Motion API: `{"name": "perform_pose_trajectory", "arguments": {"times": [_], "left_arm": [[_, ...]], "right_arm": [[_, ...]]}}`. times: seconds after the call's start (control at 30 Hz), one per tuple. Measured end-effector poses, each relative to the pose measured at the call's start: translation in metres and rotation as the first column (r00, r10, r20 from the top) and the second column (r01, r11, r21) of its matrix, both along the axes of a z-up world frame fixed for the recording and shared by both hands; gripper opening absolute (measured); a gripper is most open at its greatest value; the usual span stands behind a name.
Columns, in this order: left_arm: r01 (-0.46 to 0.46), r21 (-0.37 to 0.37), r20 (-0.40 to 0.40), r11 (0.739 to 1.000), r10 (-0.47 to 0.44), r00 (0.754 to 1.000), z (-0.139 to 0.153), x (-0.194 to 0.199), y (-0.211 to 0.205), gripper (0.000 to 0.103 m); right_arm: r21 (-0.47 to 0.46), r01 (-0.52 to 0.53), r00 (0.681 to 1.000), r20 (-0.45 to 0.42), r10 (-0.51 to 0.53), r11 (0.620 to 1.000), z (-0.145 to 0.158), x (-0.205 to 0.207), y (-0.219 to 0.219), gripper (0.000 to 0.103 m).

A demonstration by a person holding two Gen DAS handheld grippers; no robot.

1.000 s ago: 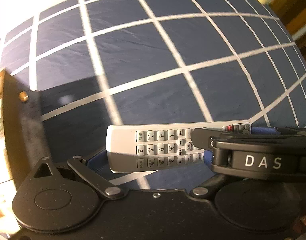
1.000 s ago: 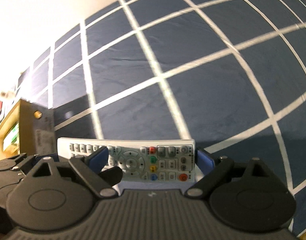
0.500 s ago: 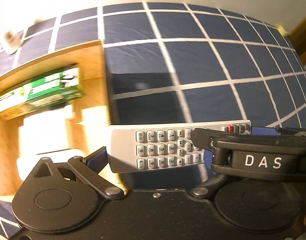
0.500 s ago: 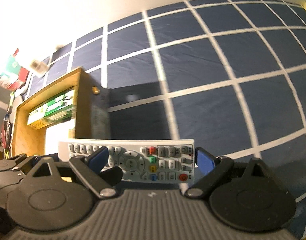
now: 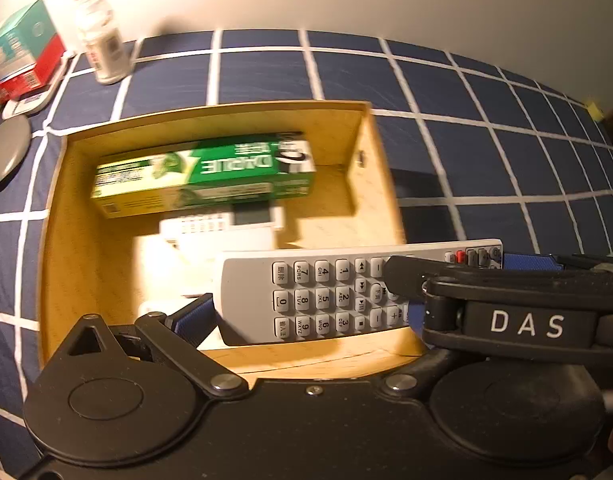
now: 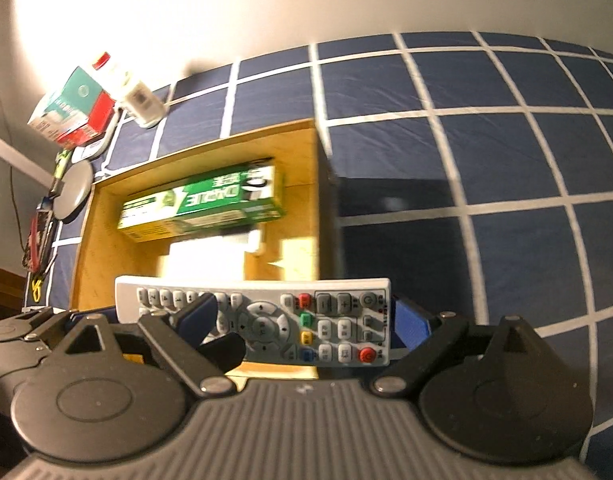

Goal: Organize objects
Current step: 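Lift and carry the white remote with the right tool over the box, then lower the white remote into the box beside the toothpaste box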

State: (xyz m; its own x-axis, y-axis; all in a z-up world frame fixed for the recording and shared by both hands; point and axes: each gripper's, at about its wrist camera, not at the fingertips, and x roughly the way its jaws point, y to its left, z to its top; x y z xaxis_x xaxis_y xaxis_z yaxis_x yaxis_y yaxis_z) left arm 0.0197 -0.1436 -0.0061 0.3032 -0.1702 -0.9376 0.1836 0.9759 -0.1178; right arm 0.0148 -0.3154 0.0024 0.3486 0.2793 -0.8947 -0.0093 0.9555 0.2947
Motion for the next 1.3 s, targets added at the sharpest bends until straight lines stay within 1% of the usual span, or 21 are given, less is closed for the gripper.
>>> {"name": "perform_pose_trajectory", "arguments": {"times": [0.3,0.57,1.0,1.3], "left_arm": [[-0.049,-0.006,-0.004,0.999,0.049,0.999,-0.003,0.013,0.053,0.100],[-0.076,-0.008,-0.032,0.997,0.075,0.997,-0.019,0.041,0.082,0.100],[-0.080,-0.015,-0.131,0.997,0.078,0.988,-0.067,0.095,0.096,0.100],[-0.075,-0.024,-0.181,0.997,0.069,0.981,-0.092,0.117,0.101,0.100]], "right_arm": [[-0.006,-0.051,0.999,-0.001,0.051,0.999,-0.001,0.017,0.056,0.092],[-0.013,-0.076,0.997,-0.026,0.076,0.997,-0.017,0.046,0.088,0.092],[-0.028,-0.084,0.989,-0.125,0.080,0.996,-0.065,0.103,0.109,0.092],[-0.041,-0.085,0.981,-0.178,0.077,0.996,-0.091,0.124,0.114,0.092]]}}
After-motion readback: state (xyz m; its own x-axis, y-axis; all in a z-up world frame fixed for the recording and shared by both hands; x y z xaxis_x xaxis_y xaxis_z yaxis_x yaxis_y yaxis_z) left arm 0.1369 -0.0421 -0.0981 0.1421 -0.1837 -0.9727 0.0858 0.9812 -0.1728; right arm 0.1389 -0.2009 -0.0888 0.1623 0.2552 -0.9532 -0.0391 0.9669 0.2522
